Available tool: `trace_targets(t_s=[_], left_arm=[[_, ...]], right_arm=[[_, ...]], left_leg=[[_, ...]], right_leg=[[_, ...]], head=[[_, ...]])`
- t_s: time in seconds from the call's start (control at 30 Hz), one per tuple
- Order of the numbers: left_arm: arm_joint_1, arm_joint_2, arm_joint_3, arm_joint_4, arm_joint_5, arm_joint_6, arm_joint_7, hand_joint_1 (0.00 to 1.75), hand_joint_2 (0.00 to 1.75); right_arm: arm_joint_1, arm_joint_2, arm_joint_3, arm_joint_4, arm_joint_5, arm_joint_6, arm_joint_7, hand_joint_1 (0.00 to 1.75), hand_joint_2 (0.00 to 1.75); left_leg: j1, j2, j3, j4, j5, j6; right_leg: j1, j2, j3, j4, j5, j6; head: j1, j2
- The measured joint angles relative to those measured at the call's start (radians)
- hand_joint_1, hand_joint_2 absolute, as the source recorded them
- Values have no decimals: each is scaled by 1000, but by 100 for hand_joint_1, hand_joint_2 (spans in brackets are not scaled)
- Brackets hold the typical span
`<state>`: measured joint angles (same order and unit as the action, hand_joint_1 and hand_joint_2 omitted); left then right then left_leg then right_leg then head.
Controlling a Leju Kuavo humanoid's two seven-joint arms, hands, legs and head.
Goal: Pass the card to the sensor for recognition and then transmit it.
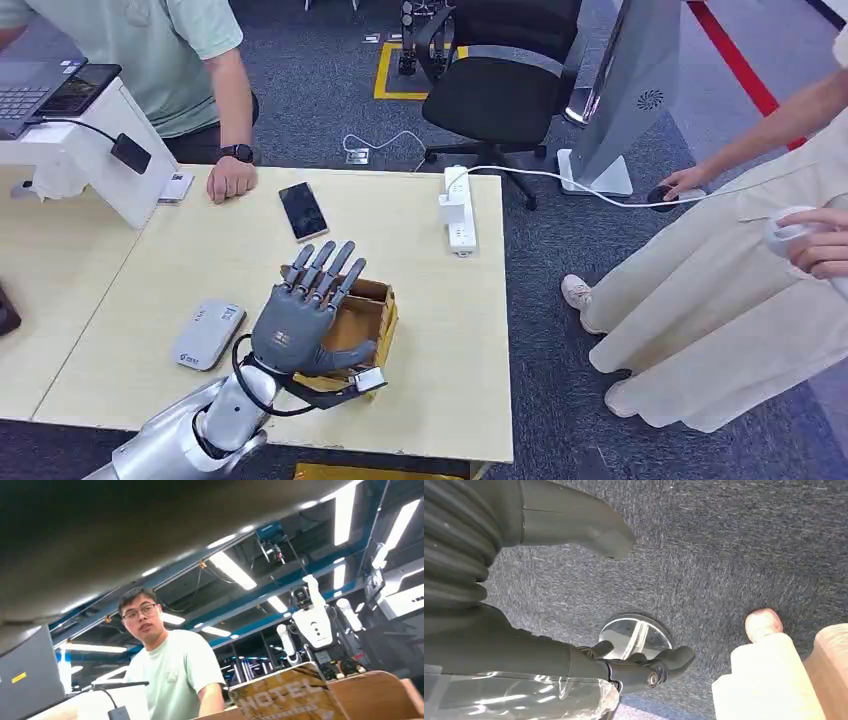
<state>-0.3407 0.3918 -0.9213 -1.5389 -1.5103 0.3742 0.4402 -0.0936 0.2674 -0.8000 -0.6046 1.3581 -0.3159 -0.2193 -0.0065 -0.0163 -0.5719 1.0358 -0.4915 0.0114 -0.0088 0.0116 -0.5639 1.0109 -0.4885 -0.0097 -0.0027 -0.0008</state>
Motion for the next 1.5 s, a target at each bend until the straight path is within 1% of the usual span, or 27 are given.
trace_targets(t_s=[0.1,0.13,0.17,0.27,0.33,0.47,0.6,0.67,0.77,0.9,1.0,1.17,1.27,1.5], left_arm=[[-6,-10,-6,11,0,-9,-11,0,0],[-11,-14,-12,19,0,-16,-22,0,0],[-12,-18,-15,25,0,-18,-24,0,175],[-14,-33,-21,38,0,-27,-40,0,175],[-18,-44,-28,54,0,-30,-37,0,175],[-45,-55,-54,81,0,-29,-6,0,175],[-60,-61,-71,97,0,-29,3,0,175],[-72,-62,-84,106,0,-29,19,0,175],[-91,-68,-103,121,0,-26,28,0,175],[-115,-79,-118,141,0,-24,60,0,175],[-128,-85,-129,148,0,-27,72,0,175],[-139,-88,-137,158,0,-31,74,0,175],[-156,-88,-155,160,0,-41,95,0,175],[-185,-91,-173,162,0,-57,91,0,175]], right_arm=[[0,1,2,0,-2,0,0,0,175],[-2,1,4,0,-3,0,0,0,175],[-3,2,5,0,-4,0,0,0,175],[-4,2,6,2,-8,-1,0,0,175],[-5,2,9,3,-8,-1,0,0,175],[-7,3,17,6,-8,-1,-1,0,175],[-8,4,23,7,-8,-1,-1,0,175],[-10,5,25,8,-9,-1,-2,0,175],[-12,5,29,12,-9,-1,-2,0,175],[-15,5,31,18,-10,-4,-1,0,175],[-15,5,34,22,-12,-5,0,0,175],[-16,5,38,26,-13,-5,0,0,175],[-16,5,40,28,-18,-5,0,0,175],[-16,9,44,30,-22,-5,10,0,175]], left_leg=[[0,0,0,0,0,0],[0,0,0,0,0,0],[0,0,0,0,0,0],[0,0,0,0,0,0],[0,0,0,0,0,0],[0,0,0,0,0,0],[0,0,0,0,0,0],[0,0,0,0,0,0],[0,0,0,0,0,0],[0,0,0,0,0,0],[0,0,0,0,0,0],[0,0,0,0,0,0],[0,0,0,0,0,0],[0,0,0,0,0,0]], right_leg=[[0,0,0,0,0,0],[0,0,0,0,0,0],[0,0,0,0,0,0],[0,0,0,0,0,0],[0,0,0,0,0,0],[0,0,0,0,0,0],[0,0,0,0,0,0],[0,0,0,0,0,0],[0,0,0,0,0,0],[0,0,0,0,0,0],[0,0,0,0,0,0],[0,0,0,0,0,0],[0,0,0,0,0,0],[0,0,0,0,0,0]], head=[[0,0],[0,0],[0,0],[0,0],[0,0],[0,0],[0,0],[0,0],[0,0],[0,0],[0,0],[0,0],[0,0],[0,0]])
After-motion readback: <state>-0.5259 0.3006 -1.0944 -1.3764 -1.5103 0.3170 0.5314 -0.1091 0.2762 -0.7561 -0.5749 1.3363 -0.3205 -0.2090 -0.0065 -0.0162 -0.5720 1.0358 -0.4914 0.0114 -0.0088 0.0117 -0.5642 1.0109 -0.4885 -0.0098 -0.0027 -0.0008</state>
